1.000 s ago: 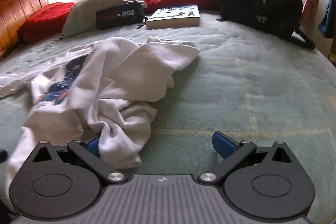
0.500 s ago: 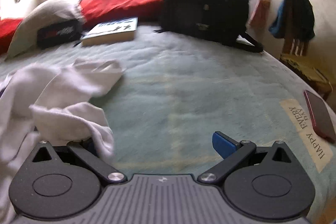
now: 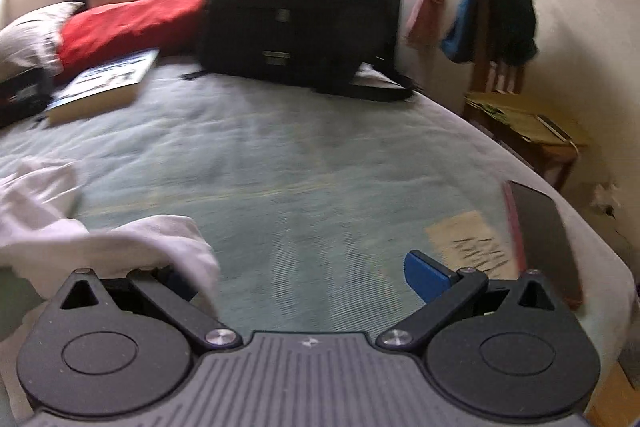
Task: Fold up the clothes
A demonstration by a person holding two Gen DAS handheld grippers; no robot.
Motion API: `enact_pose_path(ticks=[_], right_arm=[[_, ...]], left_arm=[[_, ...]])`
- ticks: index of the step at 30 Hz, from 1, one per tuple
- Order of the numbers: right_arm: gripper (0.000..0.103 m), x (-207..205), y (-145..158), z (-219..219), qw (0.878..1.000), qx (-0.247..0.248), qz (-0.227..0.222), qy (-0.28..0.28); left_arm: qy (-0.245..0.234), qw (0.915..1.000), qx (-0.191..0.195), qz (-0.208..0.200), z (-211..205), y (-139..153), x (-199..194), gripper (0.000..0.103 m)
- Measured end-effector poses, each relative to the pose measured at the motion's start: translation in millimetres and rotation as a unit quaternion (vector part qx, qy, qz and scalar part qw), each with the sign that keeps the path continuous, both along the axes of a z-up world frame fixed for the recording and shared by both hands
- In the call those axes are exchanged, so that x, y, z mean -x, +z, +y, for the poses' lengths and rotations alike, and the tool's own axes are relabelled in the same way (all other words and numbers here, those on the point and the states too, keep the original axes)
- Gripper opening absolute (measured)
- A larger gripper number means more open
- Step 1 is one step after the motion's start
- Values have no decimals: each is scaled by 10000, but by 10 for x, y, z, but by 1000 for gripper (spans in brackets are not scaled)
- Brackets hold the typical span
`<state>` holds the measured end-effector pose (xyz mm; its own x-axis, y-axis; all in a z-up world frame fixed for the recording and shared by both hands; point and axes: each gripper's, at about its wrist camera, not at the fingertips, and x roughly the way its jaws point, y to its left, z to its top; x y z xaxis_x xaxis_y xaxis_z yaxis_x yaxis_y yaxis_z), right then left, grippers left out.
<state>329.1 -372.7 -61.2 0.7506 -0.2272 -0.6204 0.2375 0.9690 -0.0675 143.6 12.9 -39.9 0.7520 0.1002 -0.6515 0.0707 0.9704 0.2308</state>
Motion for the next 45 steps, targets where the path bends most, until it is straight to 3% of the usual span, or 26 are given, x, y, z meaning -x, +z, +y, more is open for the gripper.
enact_pose_path(ticks=[7,19,23,31,33,37,39,45], right_arm=[[103,-283,-8,-570,9987,-26,250,-435],[103,-805,68,-1078,9943,225,573,-866],[103,-806,18,-988,9942,346,915,-436],[103,-450,308,-637,9909,-669,663,960],[101,-400,424,-449,9847,-812,427,1481],[78,-444,563,22,9637,-795,210,2542],[71,-541,551,231,9553,-607,223,2885],[68,-908,383,595,9336,-565,536,3497]], left_arm=[[-27,10000,-60,51,-50,-6,-37,92],[37,9998,-143,151,-60,-40,-122,92],[7,9998,-116,164,-56,-51,-144,92],[-64,9999,-73,128,-61,-46,-138,92],[-81,9999,-68,101,-65,-32,-128,92],[-93,9999,-76,74,-68,-20,-120,92],[-68,9999,-74,86,-57,-23,-128,92],[-5,9998,-105,140,-11,-37,-173,92]])
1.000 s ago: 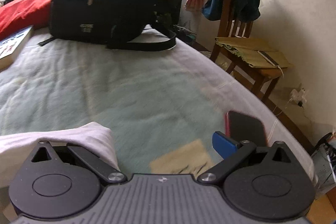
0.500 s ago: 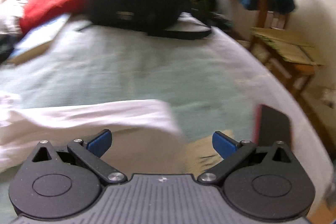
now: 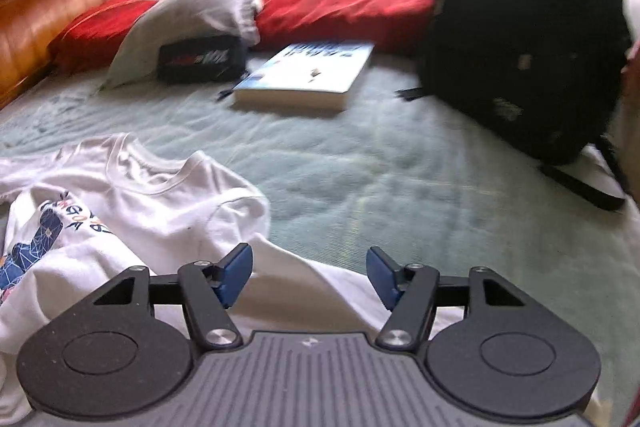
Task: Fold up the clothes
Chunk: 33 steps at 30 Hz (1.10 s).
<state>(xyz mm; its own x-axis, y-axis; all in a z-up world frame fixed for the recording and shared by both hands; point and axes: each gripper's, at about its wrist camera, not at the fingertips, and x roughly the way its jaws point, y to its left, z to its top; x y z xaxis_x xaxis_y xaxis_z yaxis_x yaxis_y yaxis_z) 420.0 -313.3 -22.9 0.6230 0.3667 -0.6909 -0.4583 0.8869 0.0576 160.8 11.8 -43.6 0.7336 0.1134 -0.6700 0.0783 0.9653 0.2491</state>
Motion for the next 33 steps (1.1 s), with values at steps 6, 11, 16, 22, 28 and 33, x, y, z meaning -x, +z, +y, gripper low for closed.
enact_pose_path(ticks=[6,11,16,22,28,33], right_arm=[[40,-69,-180,265,9962,667,2,567],[3,-129,-271,314,9931,926,-10,722],[3,-406,-188,122,9981,594,-159,1],[3,-809,-165,-24,9982,176,-32,-580],[19,-830,-276,-174,9936,17,276,-1095],[38,-446,-85,-385,9925,-178,106,-1206]], left_arm=[[10,10000,-12,1,20,-9,-109,92],[-2,10000,-16,6,19,-31,-189,92],[22,10000,-14,8,33,-40,-242,92],[67,10000,-10,62,51,-65,-285,92],[5,10000,28,10,64,-31,-258,92],[5,10000,84,-50,64,3,-208,92]])
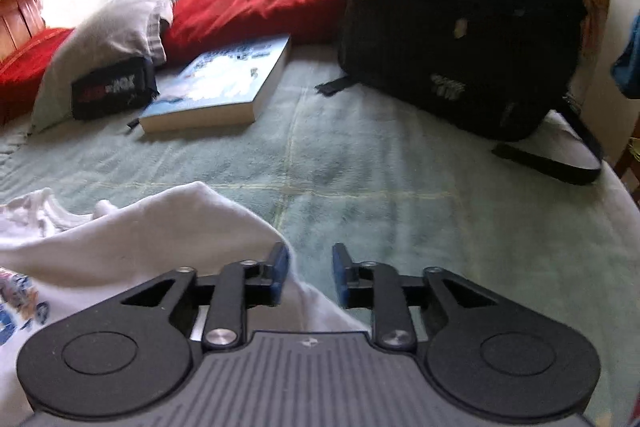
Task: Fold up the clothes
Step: 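Grasp the other sleeve with the right gripper and pull it outward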
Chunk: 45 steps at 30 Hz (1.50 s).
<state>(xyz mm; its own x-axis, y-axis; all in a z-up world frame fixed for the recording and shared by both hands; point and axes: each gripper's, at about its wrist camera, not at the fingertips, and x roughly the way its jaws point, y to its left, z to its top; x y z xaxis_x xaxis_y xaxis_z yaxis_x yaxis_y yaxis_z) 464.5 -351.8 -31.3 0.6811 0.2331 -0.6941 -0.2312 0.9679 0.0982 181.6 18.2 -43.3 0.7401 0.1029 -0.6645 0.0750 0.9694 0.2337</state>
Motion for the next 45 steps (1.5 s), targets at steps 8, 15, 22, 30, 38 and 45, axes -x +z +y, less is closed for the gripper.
enact_pose_path(ticks=[8,15,22,30,38,45], right_arm=[[56,771,6,-297,9991,-66,359,-194],[63,883,-339,-334,9953,132,636,-712],[45,1066,-452,-267,9923,788,461,-843],[3,1453,-193,-604,9938,766,431,-679],[17,1710,-153,-799,9962,187,503,-688],[38,1801,-571,-1297,9709,-1631,753,-1586]], left_arm=[[-161,9997,106,-141,-66,84,170,92],[-223,9996,110,-122,-146,87,262,92],[-197,9997,107,-102,-144,84,338,92],[-333,9992,180,-106,-199,66,323,92],[-365,9991,192,-113,-209,59,353,92],[-335,9993,149,-99,-192,73,355,92]])
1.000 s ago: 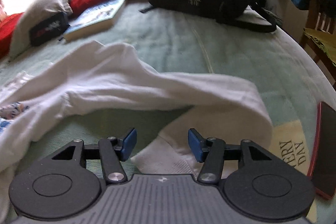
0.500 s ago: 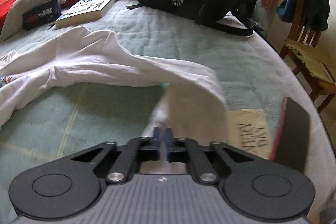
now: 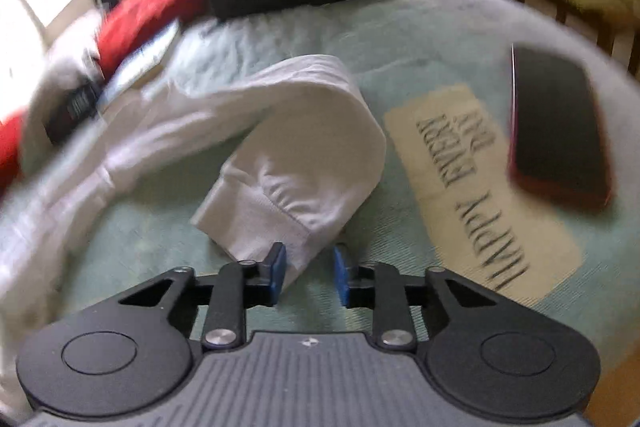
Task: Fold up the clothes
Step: 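Grasp the other sleeve with the right gripper and pull it outward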
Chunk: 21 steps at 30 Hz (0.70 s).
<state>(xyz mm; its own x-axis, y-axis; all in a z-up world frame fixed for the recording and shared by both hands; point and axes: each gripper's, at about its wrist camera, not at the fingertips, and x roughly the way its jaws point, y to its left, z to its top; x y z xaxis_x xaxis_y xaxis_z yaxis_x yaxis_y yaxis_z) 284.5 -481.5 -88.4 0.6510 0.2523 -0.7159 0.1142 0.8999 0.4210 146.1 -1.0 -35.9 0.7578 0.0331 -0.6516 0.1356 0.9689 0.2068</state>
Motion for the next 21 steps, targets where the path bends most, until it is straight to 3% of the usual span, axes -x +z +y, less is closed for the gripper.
enact_pose_path(ticks=[1,3,5,6,10,21], right_arm=[[39,10,-41,-27,9997,-228,-81,-104],[40,-10,-71,3,9994,-206,-208,-178],[32,-41,-82,59,9992,-27,-329,-204],[20,-57,-88,87,9990,62,-390,-218],[10,-88,84,82,9965,591,-567,-143],[7,-393,537,-574,9812,1674,-534,-793]], left_arm=[[1,10000,-5,12,-7,-3,-9,92],[-47,10000,-16,28,-39,-9,-12,92],[-94,9999,-27,45,-70,-14,-15,92],[-114,9999,-42,52,-87,-16,-16,92],[-123,9999,-92,39,-105,-5,-17,92],[-80,9999,-150,30,-109,13,-46,92]])
